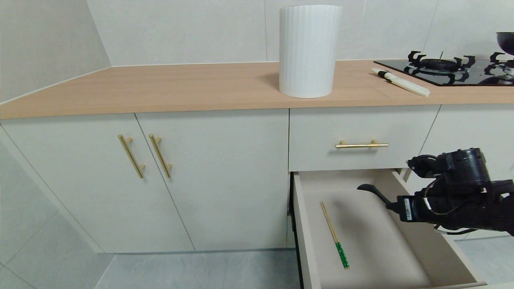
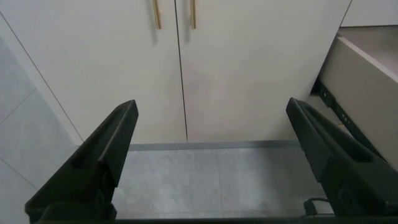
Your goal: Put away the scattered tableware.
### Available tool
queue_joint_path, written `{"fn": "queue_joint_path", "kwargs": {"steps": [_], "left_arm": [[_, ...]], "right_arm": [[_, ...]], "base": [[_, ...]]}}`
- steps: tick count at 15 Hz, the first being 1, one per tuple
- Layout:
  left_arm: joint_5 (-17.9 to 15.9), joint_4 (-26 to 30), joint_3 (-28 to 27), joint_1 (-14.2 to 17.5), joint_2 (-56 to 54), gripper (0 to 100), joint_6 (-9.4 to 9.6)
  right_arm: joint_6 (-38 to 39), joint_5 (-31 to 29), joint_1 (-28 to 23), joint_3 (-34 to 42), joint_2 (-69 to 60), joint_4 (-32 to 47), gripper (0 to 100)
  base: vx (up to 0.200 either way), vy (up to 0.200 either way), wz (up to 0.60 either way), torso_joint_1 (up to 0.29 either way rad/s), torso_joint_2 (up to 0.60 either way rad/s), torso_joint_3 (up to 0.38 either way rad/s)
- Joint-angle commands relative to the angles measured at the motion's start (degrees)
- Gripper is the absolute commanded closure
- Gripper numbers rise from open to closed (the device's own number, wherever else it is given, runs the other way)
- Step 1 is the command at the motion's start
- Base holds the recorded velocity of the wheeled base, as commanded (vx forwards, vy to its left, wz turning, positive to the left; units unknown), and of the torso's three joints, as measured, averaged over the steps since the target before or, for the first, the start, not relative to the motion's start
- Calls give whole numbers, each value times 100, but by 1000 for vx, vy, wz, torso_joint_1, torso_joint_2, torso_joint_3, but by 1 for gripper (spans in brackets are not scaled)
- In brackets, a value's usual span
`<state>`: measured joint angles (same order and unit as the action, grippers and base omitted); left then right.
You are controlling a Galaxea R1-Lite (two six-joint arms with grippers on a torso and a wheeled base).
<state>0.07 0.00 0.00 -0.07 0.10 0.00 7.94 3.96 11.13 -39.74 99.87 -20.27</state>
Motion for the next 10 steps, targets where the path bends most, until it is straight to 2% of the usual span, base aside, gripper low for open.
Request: {"fn": "queue_joint_path", "kwargs": {"steps": [1,7,10], "left_arm": [[1,0,0,-1,-1,0,0],[1,0,0,-1,8,0,0],[1,0,0,-1,8,0,0]], "right_arm": [[129,-53,12,151,1053,-592,100],[279,-335,21,177,2476,-1690,100],[279,-431,30,168,2731,-1822,100]], "base": [[0,0,0,0,0,0],[0,0,0,0,0,0],[0,0,0,0,0,0]]}}
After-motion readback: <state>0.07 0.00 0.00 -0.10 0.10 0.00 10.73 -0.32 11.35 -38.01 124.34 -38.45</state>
